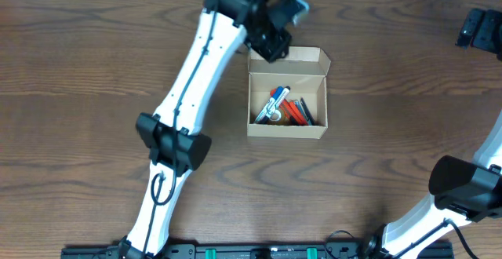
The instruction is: Pack container
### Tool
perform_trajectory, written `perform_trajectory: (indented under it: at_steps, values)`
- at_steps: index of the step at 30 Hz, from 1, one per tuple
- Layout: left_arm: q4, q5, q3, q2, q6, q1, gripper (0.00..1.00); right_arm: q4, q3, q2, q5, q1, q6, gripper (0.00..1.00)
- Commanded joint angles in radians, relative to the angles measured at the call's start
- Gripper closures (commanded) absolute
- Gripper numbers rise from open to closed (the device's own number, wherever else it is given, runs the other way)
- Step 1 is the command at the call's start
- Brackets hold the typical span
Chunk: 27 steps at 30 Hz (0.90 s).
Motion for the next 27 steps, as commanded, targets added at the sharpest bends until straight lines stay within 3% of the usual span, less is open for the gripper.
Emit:
perform_trajectory:
  at_steps: [1,9,14,15,16,18,20,27]
  values:
    - [-0.024,-0.156,0.074,-0.003,-0.118,0.078,0.73,0.013,-0.002,-0.004,-0.012,-0.002,0.025,0.01]
    - [-0.062,-0.082,0.069,-0.002,-0.296,0.308,0.87,0.064,-0.002,-0.004,-0.162,-0.002,0.029,0.01]
    - [-0.079,-0.064,0.048,0.002,-0.336,0.404,0.94,0.118,-0.002,-0.004,-0.256,-0.002,0.029,0.01]
    - [-0.079,-0.064,0.029,0.002,-0.336,0.414,0.94,0.132,-0.002,-0.004,-0.259,-0.002,0.034,0.08]
    - [-0.079,-0.064,0.007,0.002,-0.336,0.421,0.94,0.144,-0.003,-0.001,-0.259,-0.002,0.046,0.23]
    - [-0.069,-0.065,-0.061,0.002,-0.336,0.425,0.94,0.163,-0.006,0.015,-0.257,-0.002,0.069,0.43]
    - [-0.043,-0.064,-0.150,0.002,-0.343,0.423,0.94,0.170,-0.021,0.040,-0.250,-0.002,0.093,0.50]
    - [0.069,0.016,-0.426,0.002,-0.391,0.415,0.94,0.171,-0.115,0.180,-0.299,-0.002,0.168,0.91]
